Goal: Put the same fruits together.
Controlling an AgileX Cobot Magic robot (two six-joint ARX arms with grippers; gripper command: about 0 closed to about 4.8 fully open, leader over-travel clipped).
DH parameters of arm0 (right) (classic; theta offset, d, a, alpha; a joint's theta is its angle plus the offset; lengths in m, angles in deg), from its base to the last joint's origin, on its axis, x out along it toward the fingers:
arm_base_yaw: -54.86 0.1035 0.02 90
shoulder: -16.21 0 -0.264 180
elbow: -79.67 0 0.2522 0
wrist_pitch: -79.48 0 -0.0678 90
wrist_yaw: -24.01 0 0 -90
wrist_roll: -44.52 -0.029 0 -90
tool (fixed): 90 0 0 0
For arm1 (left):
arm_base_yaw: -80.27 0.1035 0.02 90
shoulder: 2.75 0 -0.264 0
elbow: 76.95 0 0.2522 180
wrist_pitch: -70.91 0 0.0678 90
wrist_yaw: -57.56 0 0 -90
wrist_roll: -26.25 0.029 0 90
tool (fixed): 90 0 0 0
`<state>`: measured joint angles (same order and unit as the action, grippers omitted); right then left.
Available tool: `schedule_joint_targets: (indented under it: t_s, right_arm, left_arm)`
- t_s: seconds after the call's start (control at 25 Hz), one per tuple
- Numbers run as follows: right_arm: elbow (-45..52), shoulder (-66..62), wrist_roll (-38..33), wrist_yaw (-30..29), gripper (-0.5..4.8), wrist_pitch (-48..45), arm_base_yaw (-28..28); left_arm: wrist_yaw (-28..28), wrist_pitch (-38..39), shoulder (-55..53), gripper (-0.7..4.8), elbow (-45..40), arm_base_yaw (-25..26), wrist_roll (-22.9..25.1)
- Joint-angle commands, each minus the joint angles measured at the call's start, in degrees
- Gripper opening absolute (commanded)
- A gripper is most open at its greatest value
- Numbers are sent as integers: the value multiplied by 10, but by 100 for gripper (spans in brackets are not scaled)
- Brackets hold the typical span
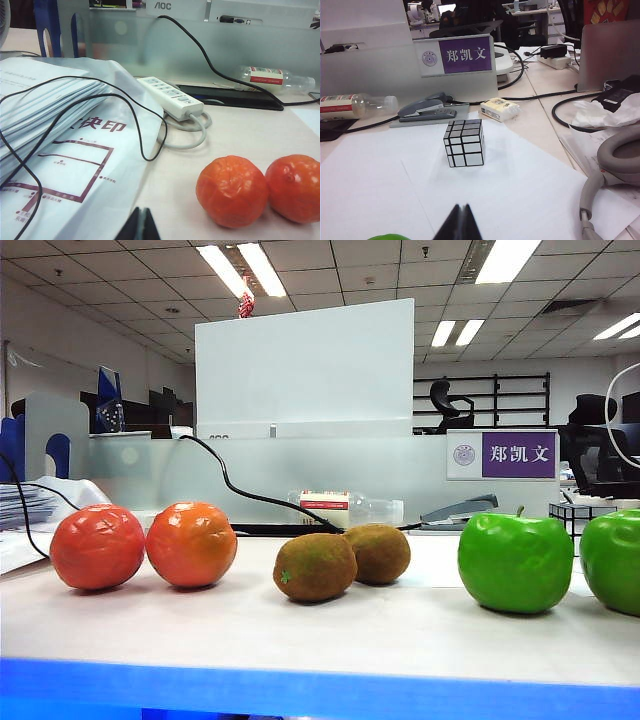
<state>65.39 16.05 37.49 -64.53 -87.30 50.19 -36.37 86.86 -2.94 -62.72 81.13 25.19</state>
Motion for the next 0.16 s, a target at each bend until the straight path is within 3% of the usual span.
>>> schedule_joint_targets:
  t_s: [0.04, 0.16]
  right_arm:
    - [4, 1, 0, -1, 0, -6, 0]
    - [4, 1, 0, -1, 0, -6, 0]
  left_arm:
    - [-2, -6, 1, -5, 1, -1, 0]
    - [-2, -6, 1, -5, 1, -1, 0]
